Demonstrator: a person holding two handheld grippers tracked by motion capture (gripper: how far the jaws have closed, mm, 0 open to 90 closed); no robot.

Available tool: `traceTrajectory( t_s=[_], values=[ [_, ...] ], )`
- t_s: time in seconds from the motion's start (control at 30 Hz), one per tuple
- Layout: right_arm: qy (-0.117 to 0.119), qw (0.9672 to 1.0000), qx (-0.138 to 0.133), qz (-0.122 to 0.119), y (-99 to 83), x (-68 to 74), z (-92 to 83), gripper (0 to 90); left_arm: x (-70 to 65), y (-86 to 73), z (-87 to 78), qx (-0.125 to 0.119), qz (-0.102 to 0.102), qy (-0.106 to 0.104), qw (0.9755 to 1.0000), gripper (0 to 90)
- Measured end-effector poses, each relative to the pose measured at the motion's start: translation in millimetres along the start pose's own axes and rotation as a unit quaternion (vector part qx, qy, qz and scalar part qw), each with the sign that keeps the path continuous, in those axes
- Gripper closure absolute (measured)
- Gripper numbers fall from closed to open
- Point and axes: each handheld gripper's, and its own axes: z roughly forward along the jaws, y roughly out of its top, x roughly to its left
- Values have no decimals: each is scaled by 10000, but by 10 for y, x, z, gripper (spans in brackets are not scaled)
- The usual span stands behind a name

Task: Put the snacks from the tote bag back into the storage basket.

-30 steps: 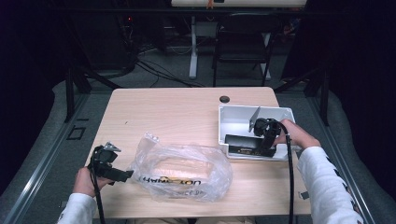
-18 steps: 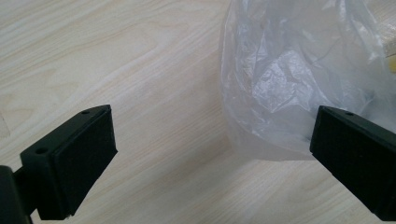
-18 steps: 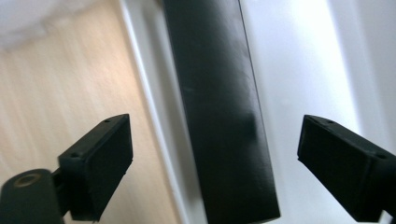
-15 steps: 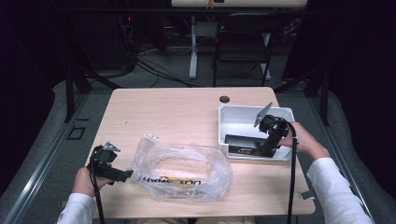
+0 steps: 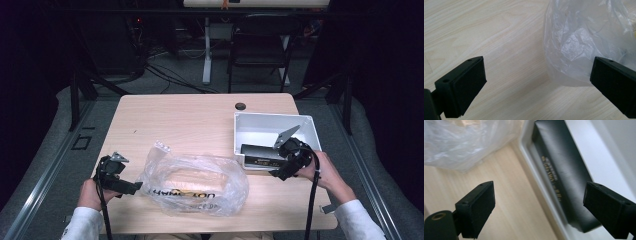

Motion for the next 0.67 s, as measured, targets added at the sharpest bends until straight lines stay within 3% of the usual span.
traceTrajectory(
  t_s=[0.2,0.27,0.4,0.53,0.67],
  values=[
    [-110,9988,-192,426,-109,271,4,107,-2,-2,-6,-8,9,14,10000,1],
    [-130,9975,-327,617,-165,353,16,113,-1,-3,-5,-6,9,19,10000,2],
    [-192,9948,-344,940,-262,498,55,113,-4,0,-6,-9,19,20,10000,2],
    [-287,9935,-363,1036,-336,626,97,112,-11,5,-7,-4,27,42,10000,2],
    [-178,9911,-590,1179,-426,712,129,117,-12,5,-12,-47,21,74,10000,2]
  ],
)
